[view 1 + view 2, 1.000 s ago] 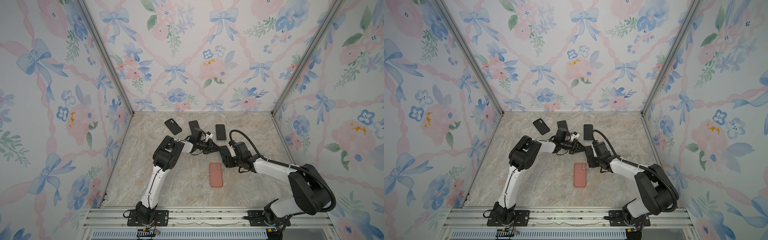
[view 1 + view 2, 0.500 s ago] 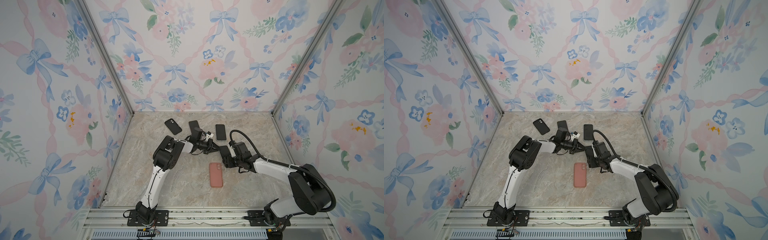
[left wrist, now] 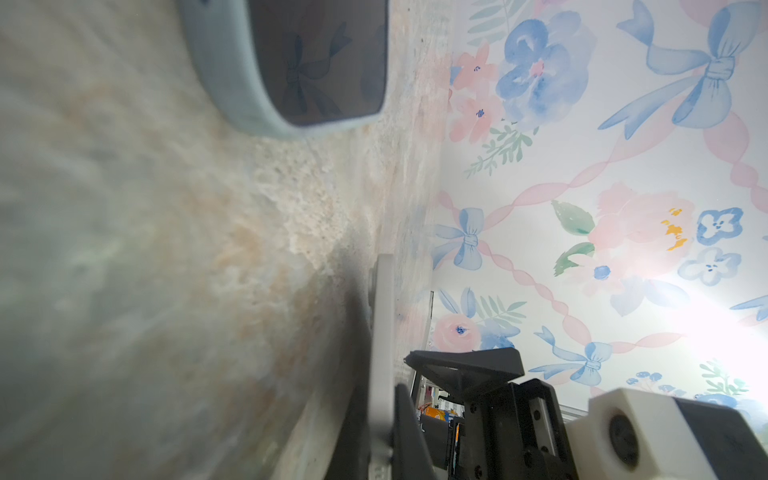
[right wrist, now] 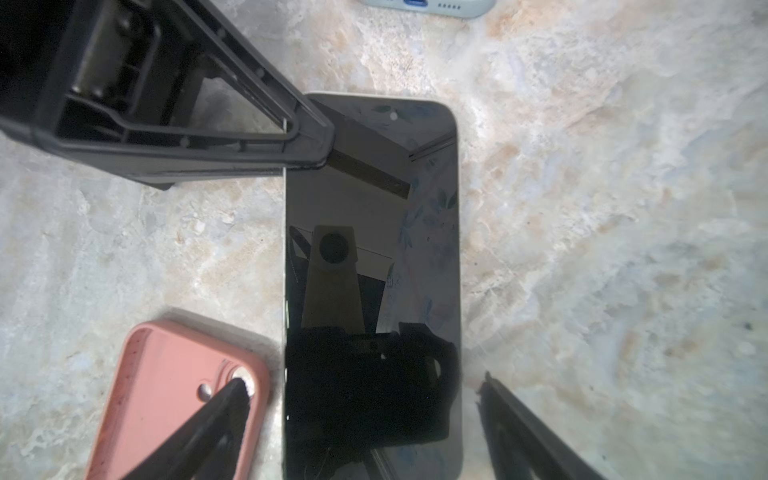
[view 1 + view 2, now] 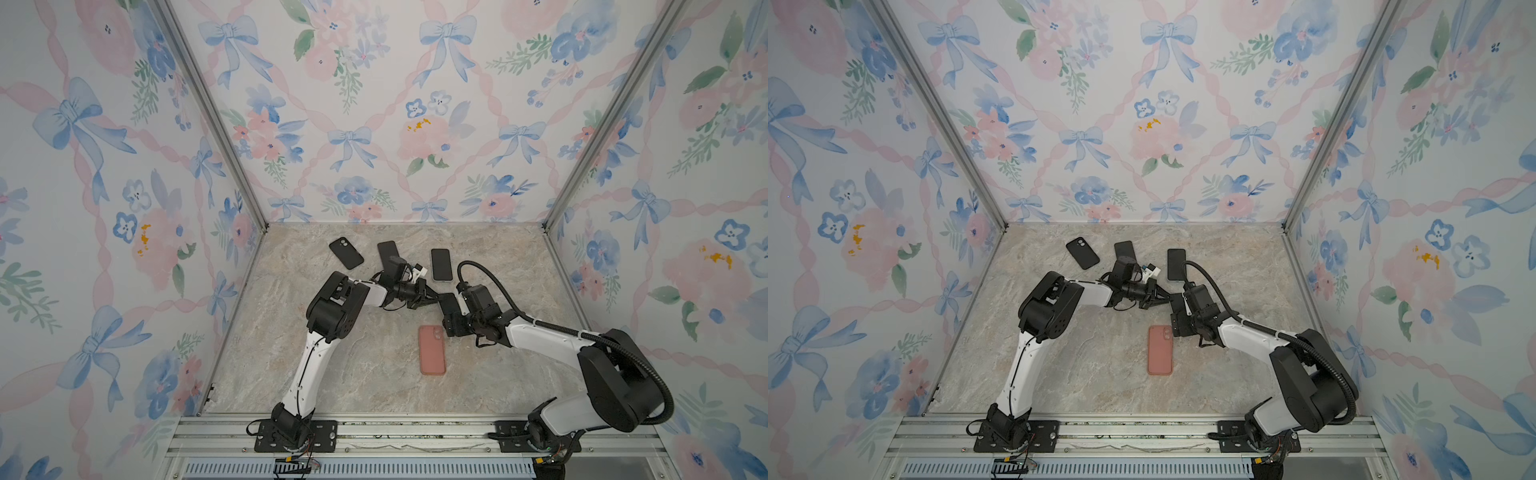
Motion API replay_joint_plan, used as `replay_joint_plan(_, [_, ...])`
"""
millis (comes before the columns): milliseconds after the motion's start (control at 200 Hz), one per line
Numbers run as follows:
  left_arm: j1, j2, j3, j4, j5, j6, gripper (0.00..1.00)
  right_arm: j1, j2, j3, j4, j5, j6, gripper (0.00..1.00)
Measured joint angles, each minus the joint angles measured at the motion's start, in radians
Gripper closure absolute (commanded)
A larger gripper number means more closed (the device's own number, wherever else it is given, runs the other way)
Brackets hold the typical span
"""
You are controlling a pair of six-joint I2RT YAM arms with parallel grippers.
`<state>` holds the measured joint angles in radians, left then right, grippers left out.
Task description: Put the phone into the phone case
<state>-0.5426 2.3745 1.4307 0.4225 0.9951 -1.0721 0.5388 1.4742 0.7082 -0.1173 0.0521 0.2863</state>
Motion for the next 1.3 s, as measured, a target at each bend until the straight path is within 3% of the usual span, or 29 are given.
replay_joint_plan(300, [0.0, -0.001, -0.01, 0.022, -0.002, -0.008, 1.0, 0.014, -0.169, 0.0, -0.059, 0.05, 0.034, 0.07])
replay_joint_plan(650, [0.0, -0.018, -0.057, 0.087, -0.015, -0.043, 1.0, 0.014, -0.367, -0.045, -0.152, 0.082, 0.287, 0.06])
replay_joint_plan(945, [0.0, -0.064, -0.16, 0.202, -0.058, -0.164, 1.0, -0.022, -0.477, -0.08, -0.214, -0.004, 0.443, 0.1])
replay_joint_plan(1300, [0.0, -0.142, -0.292, 0.507, -0.109, -0.399, 1.0, -0.102, -0.61, -0.2, -0.074, -0.181, 0.745, 0.19])
